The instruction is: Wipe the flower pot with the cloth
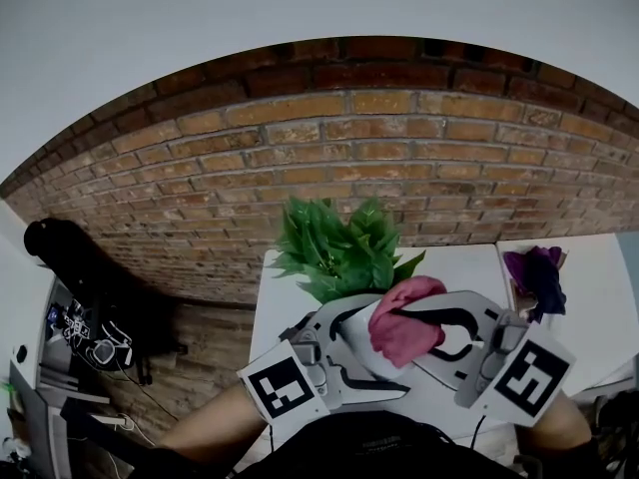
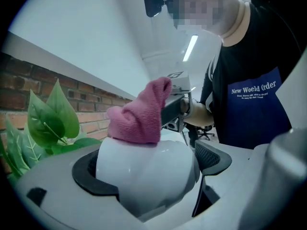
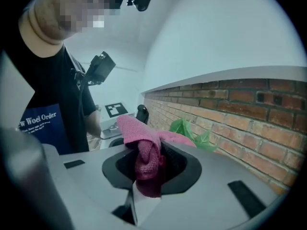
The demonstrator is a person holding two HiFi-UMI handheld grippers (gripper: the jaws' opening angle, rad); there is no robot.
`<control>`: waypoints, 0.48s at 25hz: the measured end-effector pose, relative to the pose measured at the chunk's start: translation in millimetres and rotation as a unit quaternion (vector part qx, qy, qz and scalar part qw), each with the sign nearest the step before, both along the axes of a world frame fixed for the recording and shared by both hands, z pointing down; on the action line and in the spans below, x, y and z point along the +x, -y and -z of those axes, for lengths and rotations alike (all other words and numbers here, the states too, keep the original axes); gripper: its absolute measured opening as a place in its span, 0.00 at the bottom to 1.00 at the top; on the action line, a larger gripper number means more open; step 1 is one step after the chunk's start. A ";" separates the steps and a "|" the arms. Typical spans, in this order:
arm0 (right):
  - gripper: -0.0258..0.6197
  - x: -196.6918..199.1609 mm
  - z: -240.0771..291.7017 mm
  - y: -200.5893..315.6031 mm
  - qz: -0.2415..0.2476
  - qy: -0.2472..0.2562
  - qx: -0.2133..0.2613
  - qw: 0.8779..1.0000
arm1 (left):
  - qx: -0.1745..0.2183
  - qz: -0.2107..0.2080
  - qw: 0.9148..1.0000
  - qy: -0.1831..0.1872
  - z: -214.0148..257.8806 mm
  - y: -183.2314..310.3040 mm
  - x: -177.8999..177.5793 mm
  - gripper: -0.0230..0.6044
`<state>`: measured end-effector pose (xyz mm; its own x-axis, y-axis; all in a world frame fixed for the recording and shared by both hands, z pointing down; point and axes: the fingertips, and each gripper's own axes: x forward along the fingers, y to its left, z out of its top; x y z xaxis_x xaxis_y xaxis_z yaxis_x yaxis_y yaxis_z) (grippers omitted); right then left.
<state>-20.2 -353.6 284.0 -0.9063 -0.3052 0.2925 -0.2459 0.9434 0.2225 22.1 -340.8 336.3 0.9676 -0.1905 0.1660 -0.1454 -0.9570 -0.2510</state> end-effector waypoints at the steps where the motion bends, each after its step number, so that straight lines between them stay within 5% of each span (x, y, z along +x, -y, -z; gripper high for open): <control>1: 0.17 -2.1 -1.1 -6.0 0.012 0.003 -0.006 1.000 | -0.002 0.002 1.000 -0.002 -1.8 1.2 -2.3 0.86; 6: 0.17 20.6 -1.5 -2.5 0.012 0.089 -0.091 0.992 | -0.008 0.039 0.999 -0.034 -1.5 14.3 -27.5 0.86; 12: 0.17 88.8 -11.1 62.2 -0.117 0.197 -0.128 0.965 | -0.015 0.097 0.993 -0.061 -0.5 24.4 -68.2 0.86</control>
<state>68.6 -415.8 295.0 -0.8777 -0.4780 0.0326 -0.4765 0.8636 -0.1650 -46.1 -365.2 336.8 0.9263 -0.3722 0.0591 -0.3554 -0.9149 -0.1916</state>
